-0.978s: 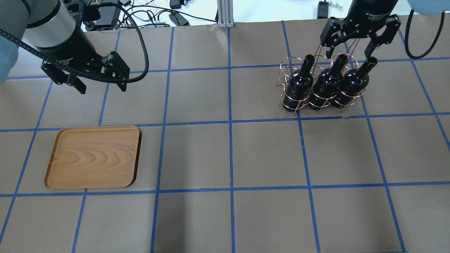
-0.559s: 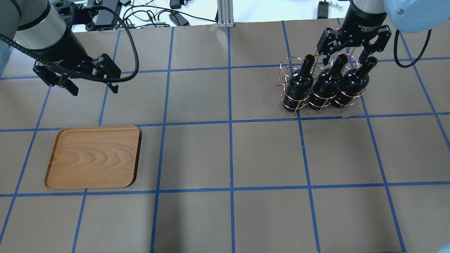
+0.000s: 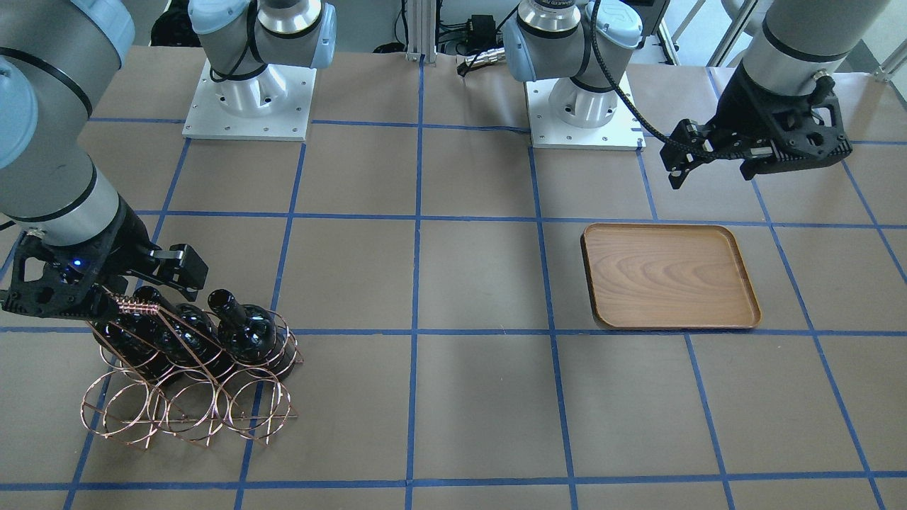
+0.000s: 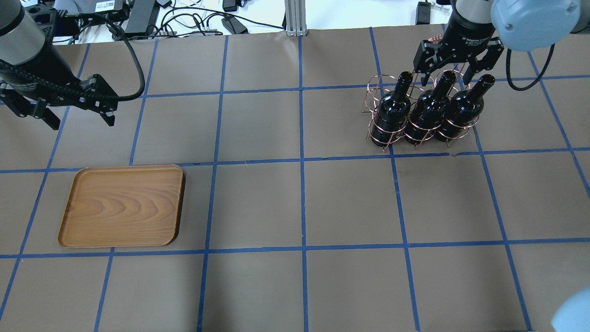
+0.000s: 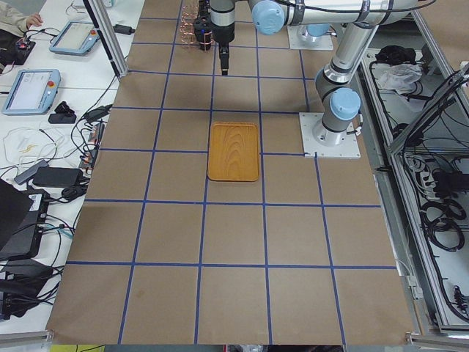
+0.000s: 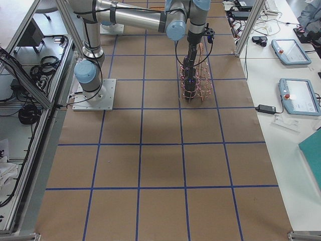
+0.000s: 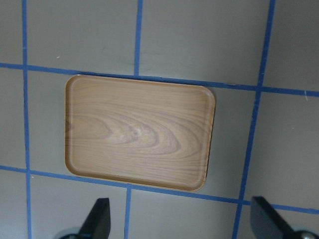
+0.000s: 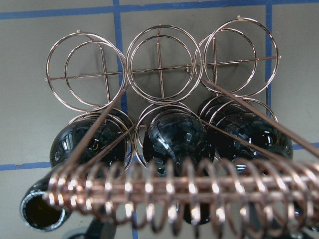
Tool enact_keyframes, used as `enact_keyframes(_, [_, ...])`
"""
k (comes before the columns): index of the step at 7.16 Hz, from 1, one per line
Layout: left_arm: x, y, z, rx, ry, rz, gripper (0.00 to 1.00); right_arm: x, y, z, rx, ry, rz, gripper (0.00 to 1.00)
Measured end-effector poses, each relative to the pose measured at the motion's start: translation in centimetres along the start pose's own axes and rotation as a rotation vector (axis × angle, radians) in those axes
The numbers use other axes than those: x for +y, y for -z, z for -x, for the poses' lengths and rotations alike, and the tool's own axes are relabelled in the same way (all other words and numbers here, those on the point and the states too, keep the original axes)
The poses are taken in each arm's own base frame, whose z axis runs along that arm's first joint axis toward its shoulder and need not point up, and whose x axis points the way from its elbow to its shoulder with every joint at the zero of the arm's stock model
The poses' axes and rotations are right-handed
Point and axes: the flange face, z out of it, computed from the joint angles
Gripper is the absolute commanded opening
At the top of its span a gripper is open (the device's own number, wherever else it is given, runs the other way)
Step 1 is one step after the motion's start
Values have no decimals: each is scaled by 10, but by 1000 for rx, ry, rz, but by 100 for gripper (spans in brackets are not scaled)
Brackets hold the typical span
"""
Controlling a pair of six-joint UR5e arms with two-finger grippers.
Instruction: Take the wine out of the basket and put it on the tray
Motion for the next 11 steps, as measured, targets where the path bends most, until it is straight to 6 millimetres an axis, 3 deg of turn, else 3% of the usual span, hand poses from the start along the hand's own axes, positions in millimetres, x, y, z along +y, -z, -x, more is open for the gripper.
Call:
enact_keyframes(3, [-5, -4, 10, -20, 8, 1, 100, -6, -3, 0, 3, -3, -21, 41])
enact_keyframes(4, [-9, -7, 22, -5, 33, 5, 100, -6, -3, 0, 4, -5, -22, 36])
enact_keyframes(5, [-12, -10, 40, 21, 68, 10, 100, -6, -3, 0, 4, -6, -23, 22])
enact_keyframes(7, [-14, -13, 58, 45, 103, 15, 100, -5, -1, -1, 5, -8, -24, 21])
enact_keyframes(9, [-15, -13, 61, 47, 107, 9, 100, -1, 24, -1, 5, -15, -61, 21])
enact_keyframes(11, [-15, -5, 60, 46, 104, -18, 100, 14, 80, -2, 6, -18, -107, 21])
